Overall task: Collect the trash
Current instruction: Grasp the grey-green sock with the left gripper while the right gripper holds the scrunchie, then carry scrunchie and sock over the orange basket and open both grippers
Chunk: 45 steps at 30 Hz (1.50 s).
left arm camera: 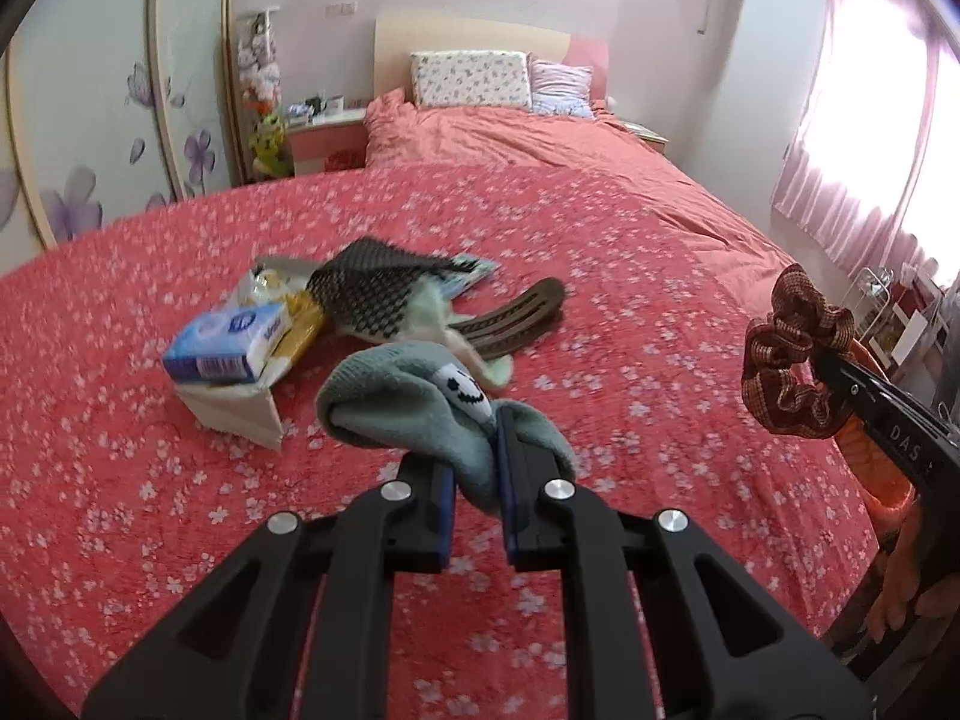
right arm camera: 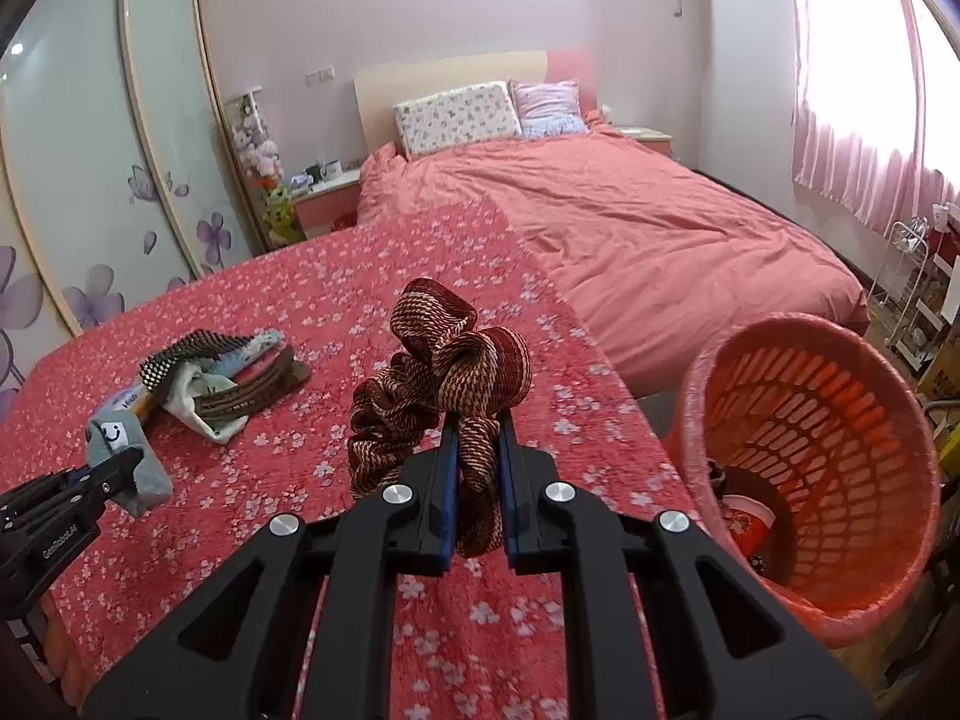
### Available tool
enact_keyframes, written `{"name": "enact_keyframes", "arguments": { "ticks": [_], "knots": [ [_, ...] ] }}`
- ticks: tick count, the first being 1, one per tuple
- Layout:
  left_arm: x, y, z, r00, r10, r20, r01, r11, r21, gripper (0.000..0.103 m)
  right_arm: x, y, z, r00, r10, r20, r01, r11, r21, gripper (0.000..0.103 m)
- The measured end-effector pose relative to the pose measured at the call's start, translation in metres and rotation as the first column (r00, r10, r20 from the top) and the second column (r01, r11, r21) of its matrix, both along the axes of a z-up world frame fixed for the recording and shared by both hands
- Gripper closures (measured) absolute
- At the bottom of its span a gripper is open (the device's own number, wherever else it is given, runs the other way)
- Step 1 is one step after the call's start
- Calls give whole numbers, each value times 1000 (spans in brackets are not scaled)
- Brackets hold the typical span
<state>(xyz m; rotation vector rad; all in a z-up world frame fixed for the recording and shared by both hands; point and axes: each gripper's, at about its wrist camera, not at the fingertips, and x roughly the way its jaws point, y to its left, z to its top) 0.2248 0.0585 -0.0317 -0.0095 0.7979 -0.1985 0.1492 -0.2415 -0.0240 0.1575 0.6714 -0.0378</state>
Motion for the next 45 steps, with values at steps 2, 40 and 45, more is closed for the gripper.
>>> {"name": "enact_keyframes", "arguments": {
  "ticks": [2, 40, 45],
  "knots": [
    [-5, -6, 5, 1000, -12, 13, 12, 1000, 8, 90, -6, -3, 3, 1000, -6, 11, 6, 1000, 7, 91],
    [-15, -158, 18, 961, -273, 46, 271, 961, 47, 90, -71, -101, 11, 969, -217, 121, 214, 976, 34, 91],
    [-14, -182, 18, 949, -312, 47, 310, 950, 46, 90, -75, -119, 12, 956, -265, 128, 262, 964, 37, 91]
  ]
}}
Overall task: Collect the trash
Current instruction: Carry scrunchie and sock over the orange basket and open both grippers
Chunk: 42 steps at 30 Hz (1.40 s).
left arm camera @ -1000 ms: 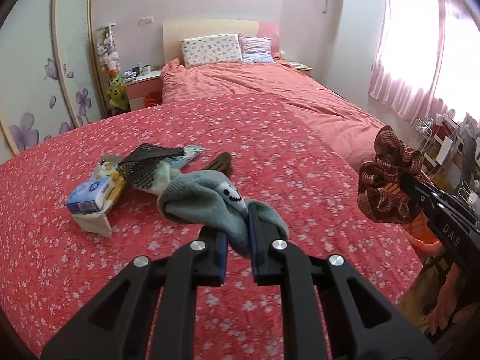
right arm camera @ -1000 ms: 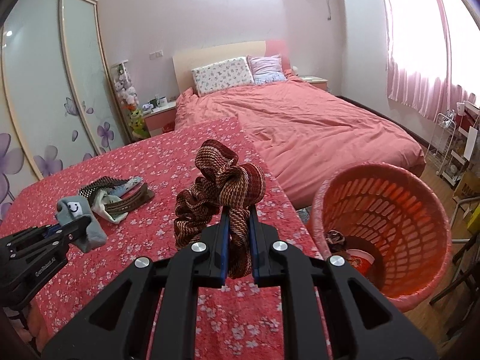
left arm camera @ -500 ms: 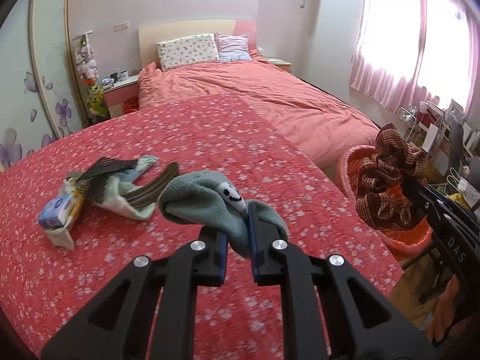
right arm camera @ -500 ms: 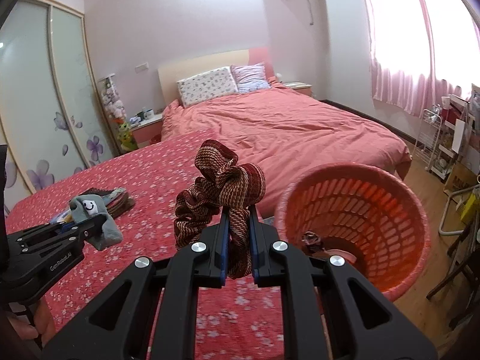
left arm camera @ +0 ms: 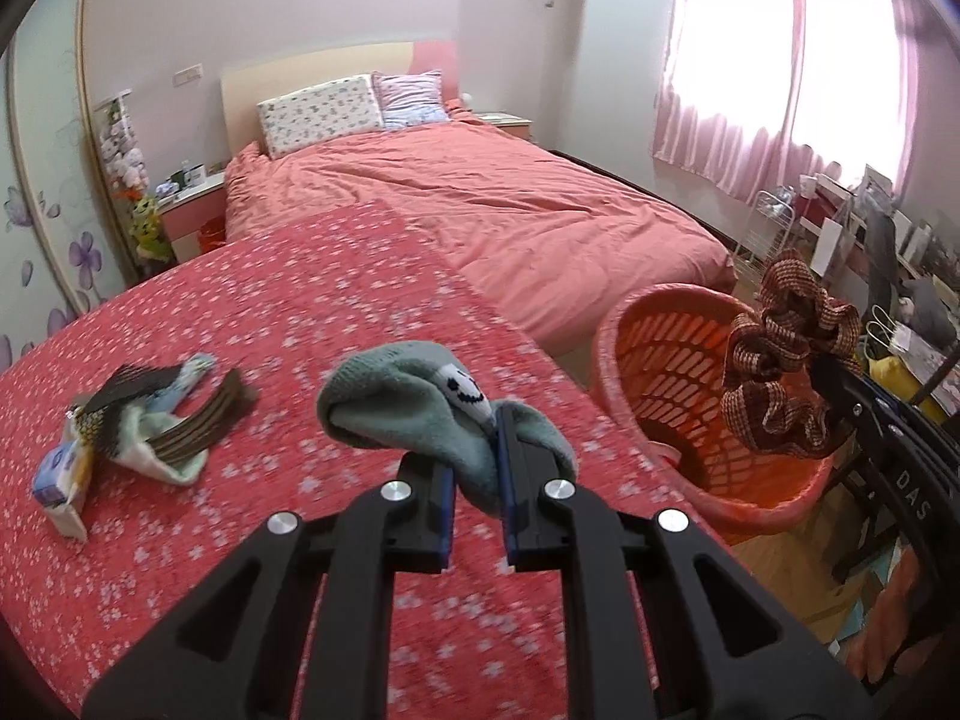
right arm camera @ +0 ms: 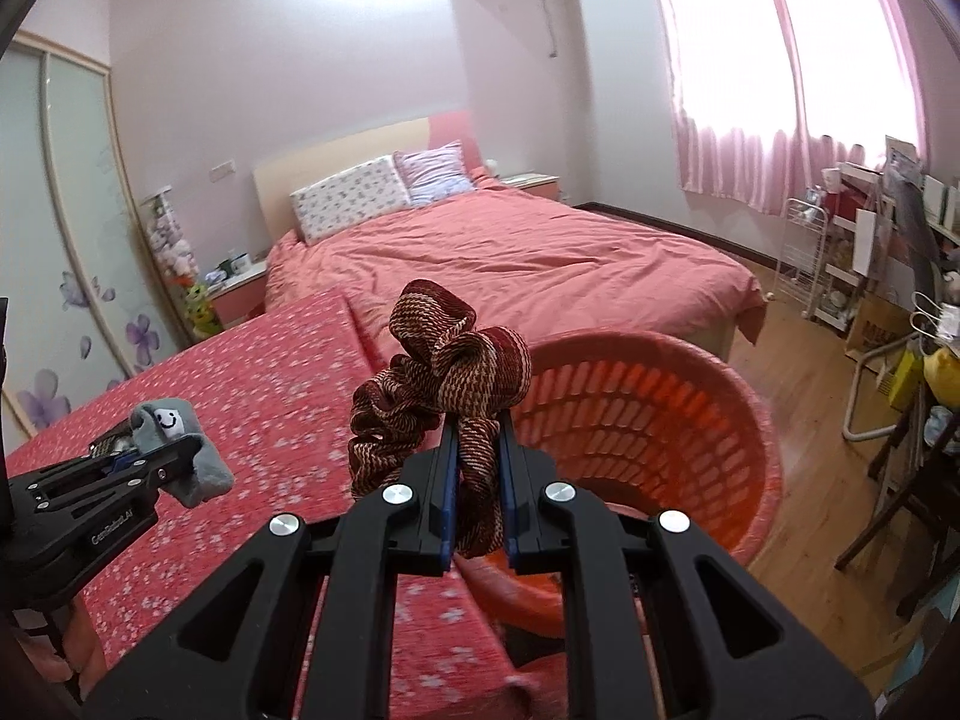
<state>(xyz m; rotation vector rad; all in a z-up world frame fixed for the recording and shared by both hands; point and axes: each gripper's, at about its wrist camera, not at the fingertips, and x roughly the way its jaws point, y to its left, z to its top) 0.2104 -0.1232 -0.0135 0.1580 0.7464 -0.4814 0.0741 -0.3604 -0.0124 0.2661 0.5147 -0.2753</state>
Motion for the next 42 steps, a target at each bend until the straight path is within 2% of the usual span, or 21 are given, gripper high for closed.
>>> {"name": "enact_keyframes", "arguments": {
  "ticks": [12, 25, 32, 40, 41, 42],
  "knots": [
    [-7, -66, 0, 992, -123, -2, 123, 992, -17, 90, -8, -39, -9, 994, -108, -10, 108, 994, 16, 91],
    [0, -131, -16, 973, -222, -67, 217, 974, -64, 90, -6, -69, -19, 980, -196, -34, 197, 980, 30, 91],
    [1, -161, -30, 961, -264, -85, 261, 964, -53, 90, -3, -79, -25, 975, -215, -51, 217, 976, 35, 91],
    [8, -176, -42, 952, -282, -115, 279, 959, -42, 89, 2, -91, -31, 976, -207, -73, 213, 974, 77, 91],
    [10, -178, -42, 952, -283, -117, 280, 959, -40, 87, 4, -92, -31, 977, -201, -75, 207, 974, 88, 90],
    [12, -177, -42, 951, -286, -119, 283, 958, -40, 82, 4, -95, -32, 978, -193, -78, 200, 975, 100, 90]
  ]
}}
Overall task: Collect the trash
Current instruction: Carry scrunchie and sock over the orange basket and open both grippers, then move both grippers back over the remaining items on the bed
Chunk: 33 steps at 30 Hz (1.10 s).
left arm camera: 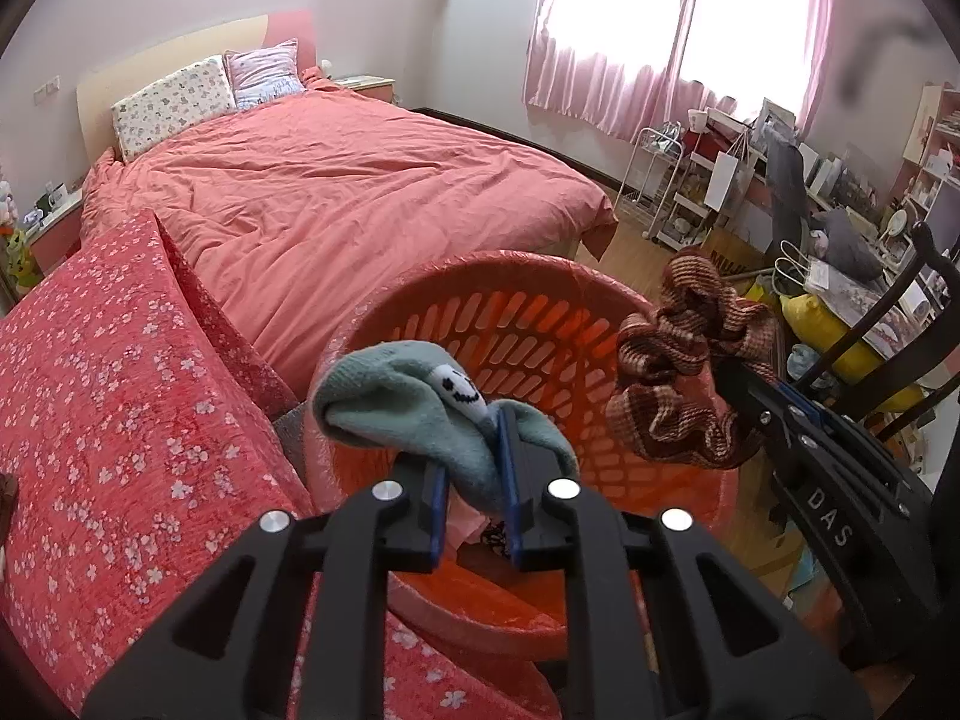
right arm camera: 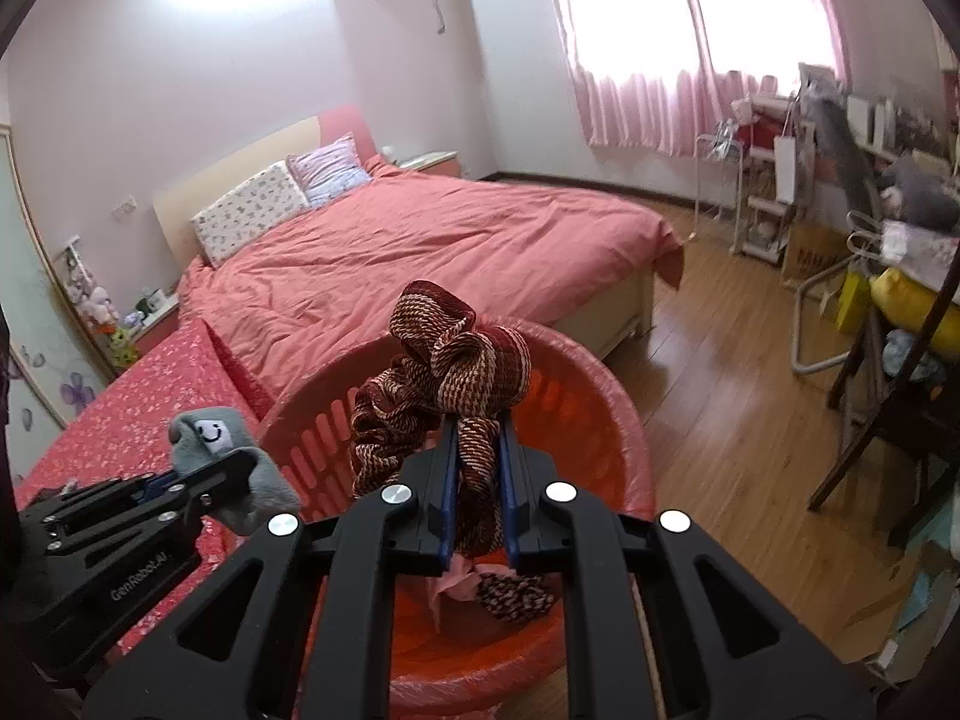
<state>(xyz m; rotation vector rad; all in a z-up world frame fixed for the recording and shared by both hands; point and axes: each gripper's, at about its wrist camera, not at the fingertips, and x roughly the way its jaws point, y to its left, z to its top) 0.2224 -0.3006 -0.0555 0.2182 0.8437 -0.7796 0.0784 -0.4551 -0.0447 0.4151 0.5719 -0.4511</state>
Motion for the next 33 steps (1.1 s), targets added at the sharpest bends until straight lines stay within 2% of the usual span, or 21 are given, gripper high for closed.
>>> {"name": "enact_keyframes", "arguments": {
  "ticks": [4, 10, 12, 13, 24, 25, 27, 33],
  "knots": [
    [1, 1, -1, 1000, 7, 7, -7, 1000, -2, 61, -1, -7, -3, 1000, 7, -1, -7, 999, 35, 82],
    [5, 7, -4, 1000, 28, 6, -28, 1000, 11, 54, 0, -2, -3, 1000, 20, -9, -20, 999, 33, 73],
    [5, 11, -4, 999, 38, 13, -38, 999, 14, 52, -1, 0, -1, 1000, 19, -5, -19, 999, 25, 61],
    [4, 13, -3, 999, 41, 16, -41, 999, 16, 51, -2, 2, 1, 1000, 18, 0, -18, 1000, 14, 59],
    [4, 48, 6, 993, 110, 47, -111, 994, 23, 45, -6, 12, 7, 1000, 29, 4, -29, 999, -25, 58],
    [4, 56, 7, 991, 119, 53, -120, 993, 20, 45, -7, 15, 8, 1000, 31, 3, -31, 999, -38, 57],
    [2, 65, 10, 990, 130, 57, -131, 991, 13, 44, -8, 20, 10, 999, 31, 6, -31, 998, -56, 48],
    [-1, 110, 22, 979, 191, 74, -189, 982, -31, 39, -8, 41, 18, 998, 59, 16, -57, 993, -103, 45]
  ]
}}
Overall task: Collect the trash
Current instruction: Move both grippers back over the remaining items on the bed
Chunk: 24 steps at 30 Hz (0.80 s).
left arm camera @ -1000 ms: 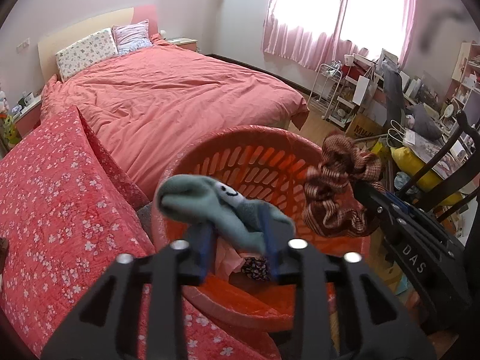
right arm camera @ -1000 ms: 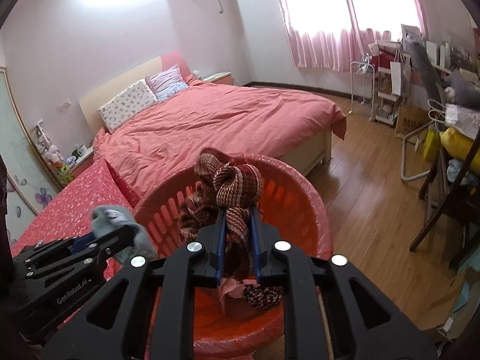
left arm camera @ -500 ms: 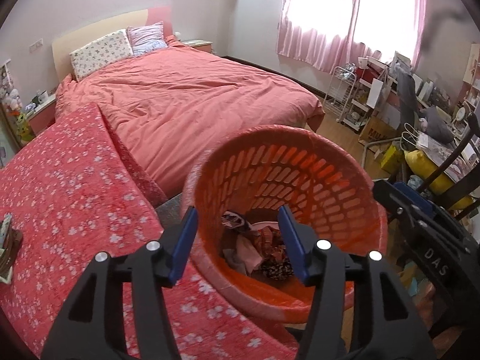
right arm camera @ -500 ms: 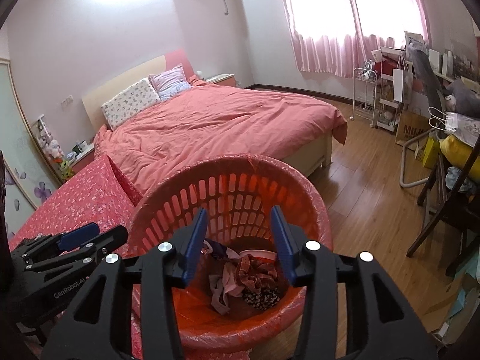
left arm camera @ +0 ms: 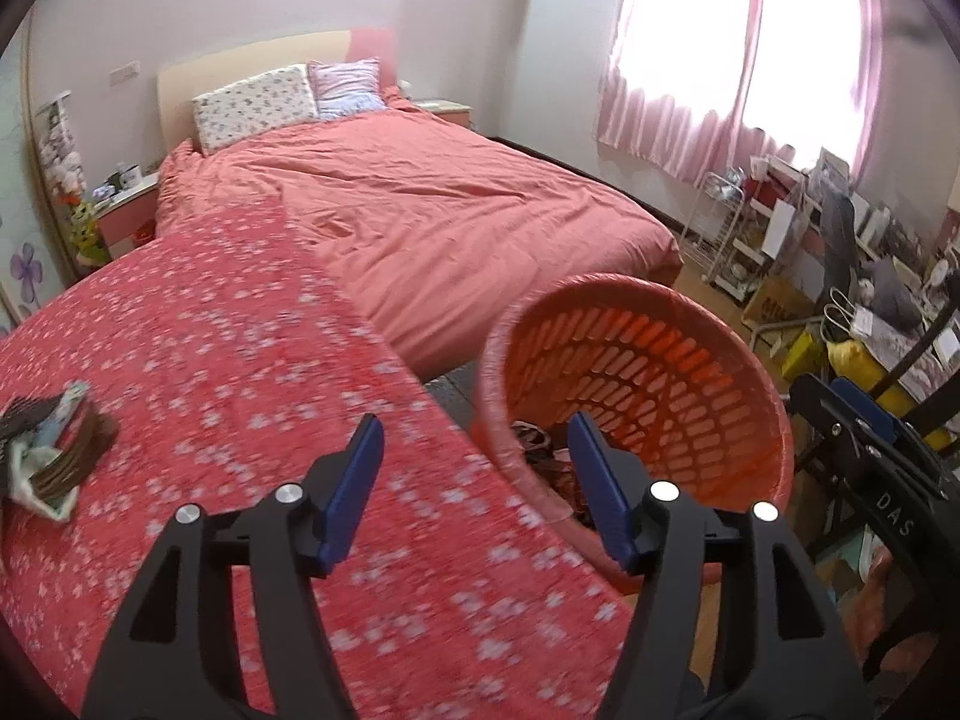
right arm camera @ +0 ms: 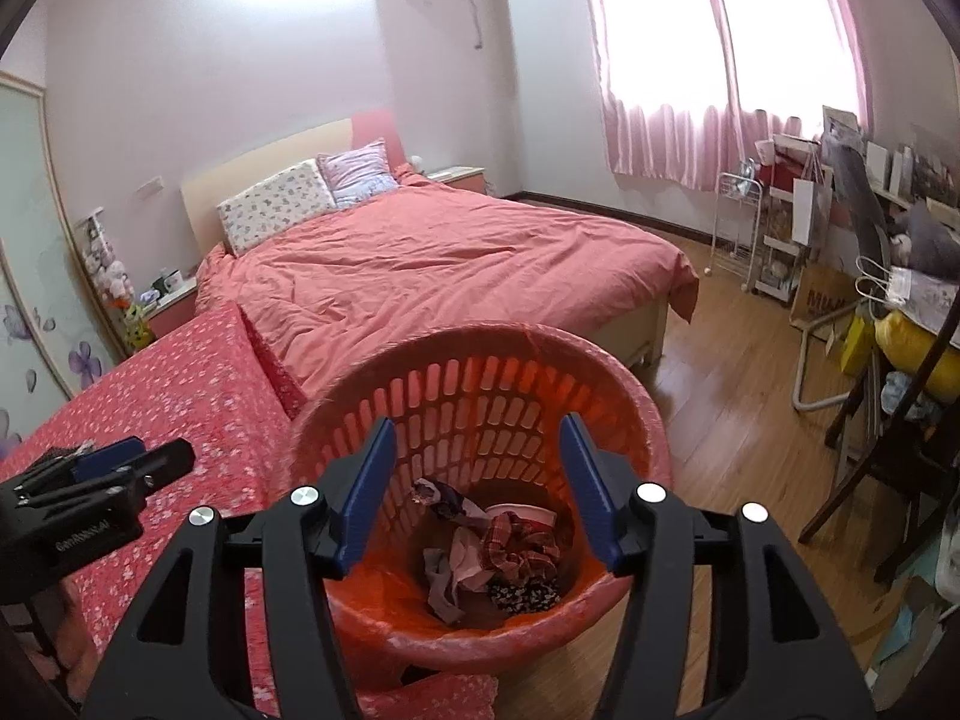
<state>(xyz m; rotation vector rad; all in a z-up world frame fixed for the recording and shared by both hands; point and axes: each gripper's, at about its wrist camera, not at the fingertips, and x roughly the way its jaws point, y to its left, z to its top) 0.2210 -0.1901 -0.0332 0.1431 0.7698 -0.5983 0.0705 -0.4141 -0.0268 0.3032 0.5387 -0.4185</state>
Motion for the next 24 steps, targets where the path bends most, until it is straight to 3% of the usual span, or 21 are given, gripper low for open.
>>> {"name": "enact_keyframes", "arguments": {
  "ticks": [13, 19, 24],
  "knots": [
    [2, 112, 7, 980, 194, 34, -194, 981, -5, 36, 19, 56, 6, 991, 132, -17, -133, 990, -44, 44],
    [3, 182, 6, 949, 313, 39, -313, 950, -4, 34, 35, 100, 7, 975, 216, -44, -219, 973, -69, 43],
    [3, 246, 2, 909, 416, 36, -416, 909, 1, 33, 53, 141, 5, 954, 290, -71, -294, 954, -63, 43]
  ]
}}
